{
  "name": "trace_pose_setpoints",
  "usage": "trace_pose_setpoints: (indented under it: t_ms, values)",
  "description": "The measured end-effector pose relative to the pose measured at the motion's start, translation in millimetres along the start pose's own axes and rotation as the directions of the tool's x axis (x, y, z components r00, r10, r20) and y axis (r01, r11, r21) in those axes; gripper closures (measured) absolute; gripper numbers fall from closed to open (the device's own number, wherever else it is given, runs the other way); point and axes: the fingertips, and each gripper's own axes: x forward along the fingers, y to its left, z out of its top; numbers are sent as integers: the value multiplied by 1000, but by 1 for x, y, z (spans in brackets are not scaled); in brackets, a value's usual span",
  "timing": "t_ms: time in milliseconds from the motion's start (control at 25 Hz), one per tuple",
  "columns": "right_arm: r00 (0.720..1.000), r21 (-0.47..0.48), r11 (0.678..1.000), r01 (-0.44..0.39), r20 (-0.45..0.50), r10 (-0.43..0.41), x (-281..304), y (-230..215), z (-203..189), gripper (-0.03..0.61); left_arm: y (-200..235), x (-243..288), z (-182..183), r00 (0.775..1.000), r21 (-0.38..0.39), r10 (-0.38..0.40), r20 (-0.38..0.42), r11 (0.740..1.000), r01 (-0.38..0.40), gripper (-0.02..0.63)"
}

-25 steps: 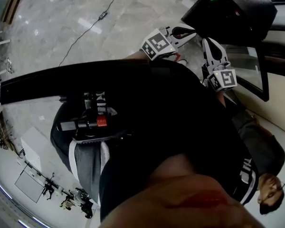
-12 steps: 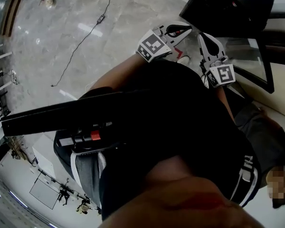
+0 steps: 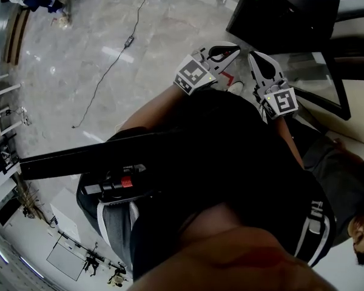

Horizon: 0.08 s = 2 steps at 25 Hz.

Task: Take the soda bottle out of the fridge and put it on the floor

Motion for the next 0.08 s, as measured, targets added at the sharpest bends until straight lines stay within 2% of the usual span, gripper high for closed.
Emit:
trace_pose_setpoints:
  t_ms: [80]
  values:
    - [1000, 3, 1000, -3, -2, 3, -3, 2, 1, 566, -6, 0, 0, 1000, -5, -1, -1, 1000, 1, 609]
